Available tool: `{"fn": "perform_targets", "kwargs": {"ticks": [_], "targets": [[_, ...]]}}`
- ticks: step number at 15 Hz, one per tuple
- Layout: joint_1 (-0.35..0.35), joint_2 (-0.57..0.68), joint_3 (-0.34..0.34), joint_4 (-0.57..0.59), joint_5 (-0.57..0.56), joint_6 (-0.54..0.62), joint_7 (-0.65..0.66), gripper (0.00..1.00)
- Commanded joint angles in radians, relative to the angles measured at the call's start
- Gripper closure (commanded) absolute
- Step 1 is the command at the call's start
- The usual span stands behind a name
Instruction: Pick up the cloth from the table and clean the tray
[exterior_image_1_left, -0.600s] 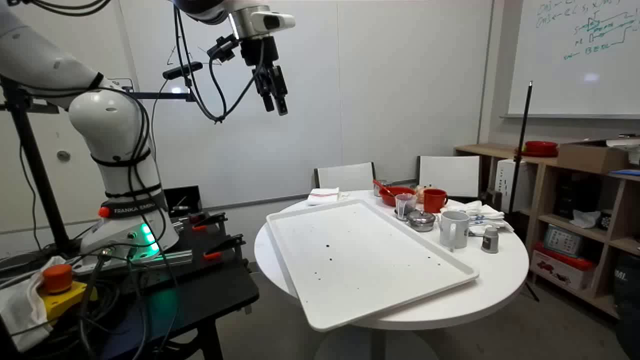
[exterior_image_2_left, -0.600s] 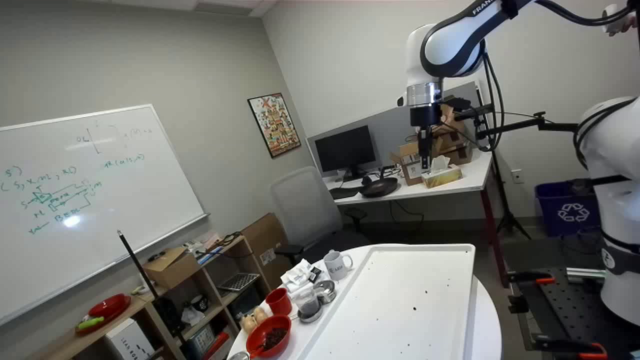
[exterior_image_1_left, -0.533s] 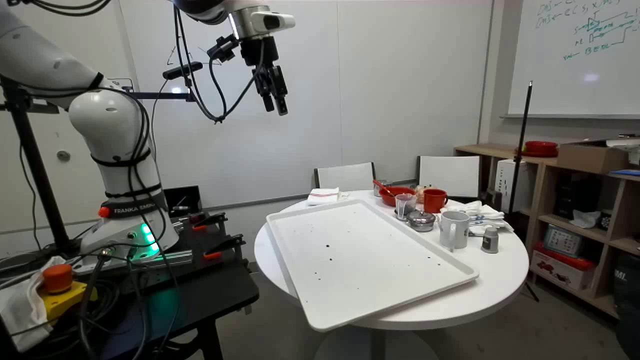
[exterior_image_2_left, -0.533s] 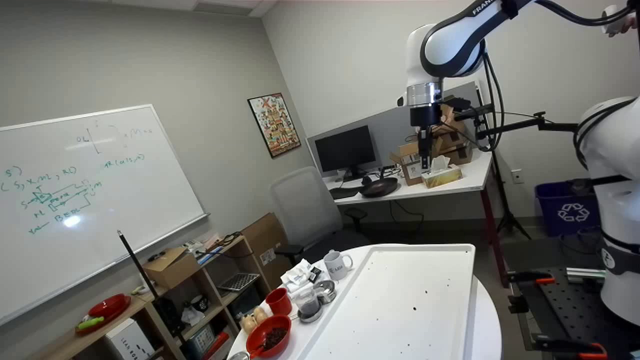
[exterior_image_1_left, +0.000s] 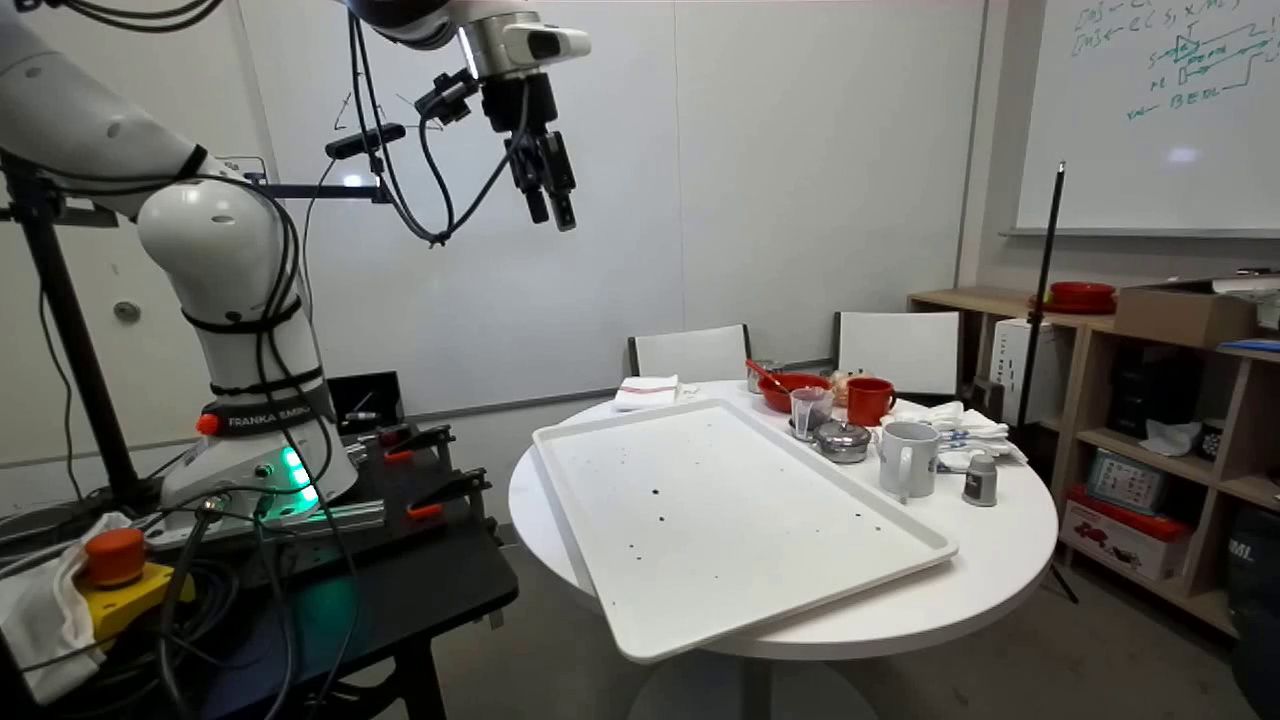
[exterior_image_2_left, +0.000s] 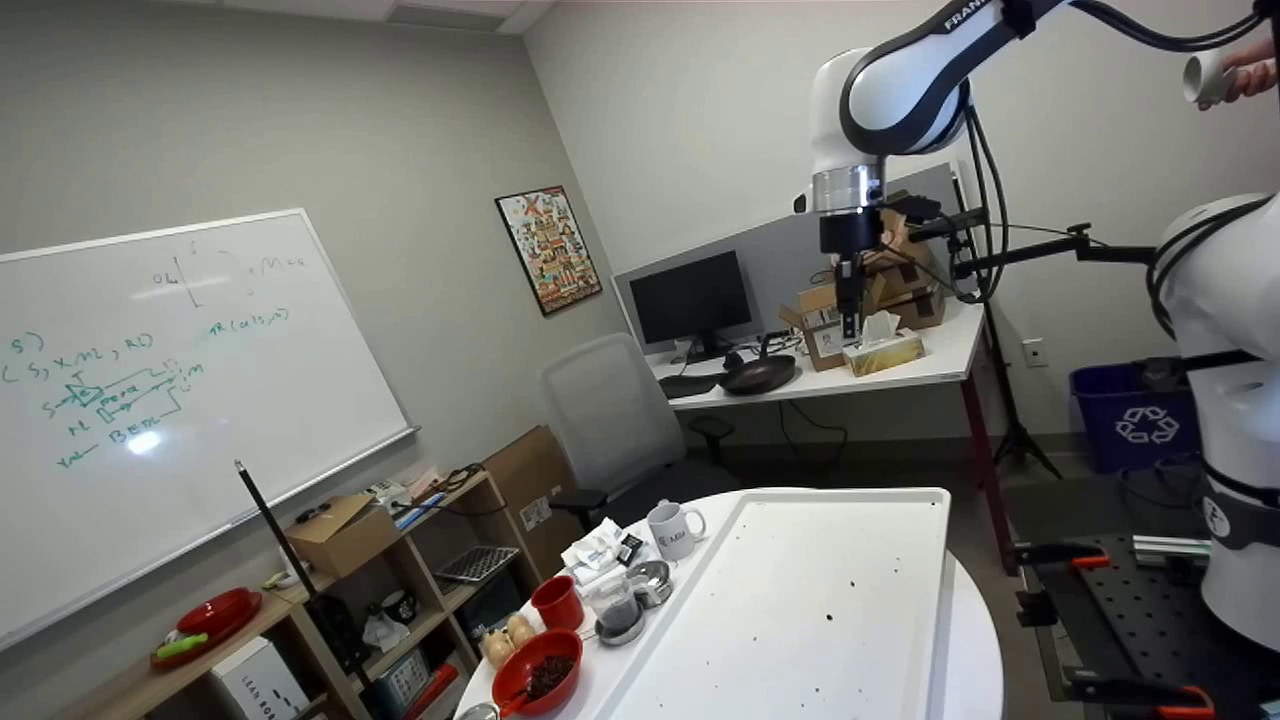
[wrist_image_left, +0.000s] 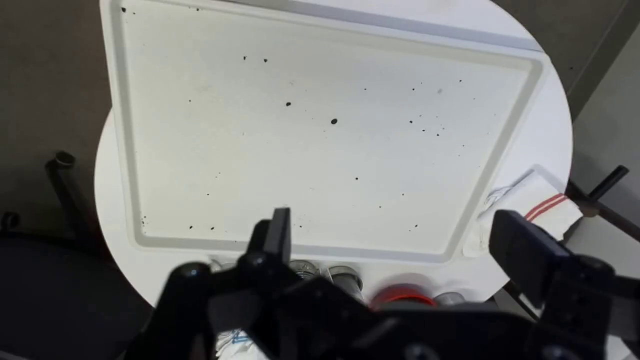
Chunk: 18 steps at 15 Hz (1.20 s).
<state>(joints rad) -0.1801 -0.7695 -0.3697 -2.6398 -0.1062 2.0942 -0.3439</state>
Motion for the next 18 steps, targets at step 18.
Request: {"fn": "perform_targets", "kwargs": {"ticks": [18], "targets": [[0.196, 0.365, 0.362, 0.151, -0.079, 0.281, 0.085, 0.0]]}}
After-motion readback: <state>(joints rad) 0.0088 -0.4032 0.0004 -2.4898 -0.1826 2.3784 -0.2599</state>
